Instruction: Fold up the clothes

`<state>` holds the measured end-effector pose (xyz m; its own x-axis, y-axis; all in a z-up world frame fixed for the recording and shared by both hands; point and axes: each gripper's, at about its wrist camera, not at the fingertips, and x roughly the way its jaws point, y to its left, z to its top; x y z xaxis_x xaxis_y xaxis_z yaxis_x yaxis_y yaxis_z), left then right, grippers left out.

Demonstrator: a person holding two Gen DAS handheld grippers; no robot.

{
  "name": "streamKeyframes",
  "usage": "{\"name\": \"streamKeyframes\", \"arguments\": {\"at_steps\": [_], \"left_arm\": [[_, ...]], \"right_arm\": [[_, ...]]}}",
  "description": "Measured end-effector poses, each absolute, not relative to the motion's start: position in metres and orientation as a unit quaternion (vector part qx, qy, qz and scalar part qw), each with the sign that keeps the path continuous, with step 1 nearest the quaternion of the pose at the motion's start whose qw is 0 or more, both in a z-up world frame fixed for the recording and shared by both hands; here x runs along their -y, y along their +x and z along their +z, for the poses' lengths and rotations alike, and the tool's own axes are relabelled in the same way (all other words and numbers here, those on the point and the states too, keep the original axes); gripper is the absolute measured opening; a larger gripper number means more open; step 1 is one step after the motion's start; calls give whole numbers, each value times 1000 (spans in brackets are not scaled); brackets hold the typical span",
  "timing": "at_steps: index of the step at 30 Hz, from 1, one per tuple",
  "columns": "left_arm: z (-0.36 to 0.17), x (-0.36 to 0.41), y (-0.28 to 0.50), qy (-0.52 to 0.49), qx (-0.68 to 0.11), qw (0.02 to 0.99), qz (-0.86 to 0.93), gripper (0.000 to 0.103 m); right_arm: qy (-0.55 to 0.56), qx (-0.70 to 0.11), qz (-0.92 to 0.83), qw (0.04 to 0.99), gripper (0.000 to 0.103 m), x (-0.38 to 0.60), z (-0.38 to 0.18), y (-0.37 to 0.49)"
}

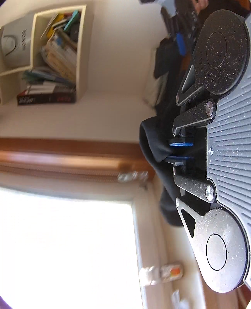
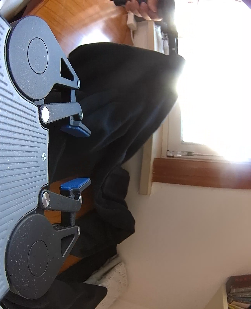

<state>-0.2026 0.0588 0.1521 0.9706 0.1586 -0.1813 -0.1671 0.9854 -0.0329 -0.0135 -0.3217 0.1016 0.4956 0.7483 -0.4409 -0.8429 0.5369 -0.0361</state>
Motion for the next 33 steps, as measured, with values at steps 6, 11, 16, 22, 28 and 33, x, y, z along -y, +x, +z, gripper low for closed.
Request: {"name": "streamKeyframes", "arguments": {"at_steps": [6, 11, 16, 22, 28, 33], "left_arm": [[142, -68, -192, -6, -116, 988, 97, 10], [133, -77, -195, -20, -120, 988, 95, 10], [132, -83, -197, -30, -118, 988, 91, 10], [156, -69, -190, -16, -99, 992, 81, 10], [199, -62, -208, -6, -53, 994, 90, 9], [231, -80, -238, -8, -21, 992, 123, 8]], "right_arm": [[-130, -196, 488, 841, 52, 318, 98, -15], [-178, -204, 483, 833, 54, 299, 82, -13], [-218, -212, 470, 828, 54, 282, 67, -5], [-231, -220, 467, 825, 13, 281, 67, 5], [-197, -171, 480, 838, 12, 296, 127, -3], [-192, -143, 509, 827, 12, 278, 158, -14]]}}
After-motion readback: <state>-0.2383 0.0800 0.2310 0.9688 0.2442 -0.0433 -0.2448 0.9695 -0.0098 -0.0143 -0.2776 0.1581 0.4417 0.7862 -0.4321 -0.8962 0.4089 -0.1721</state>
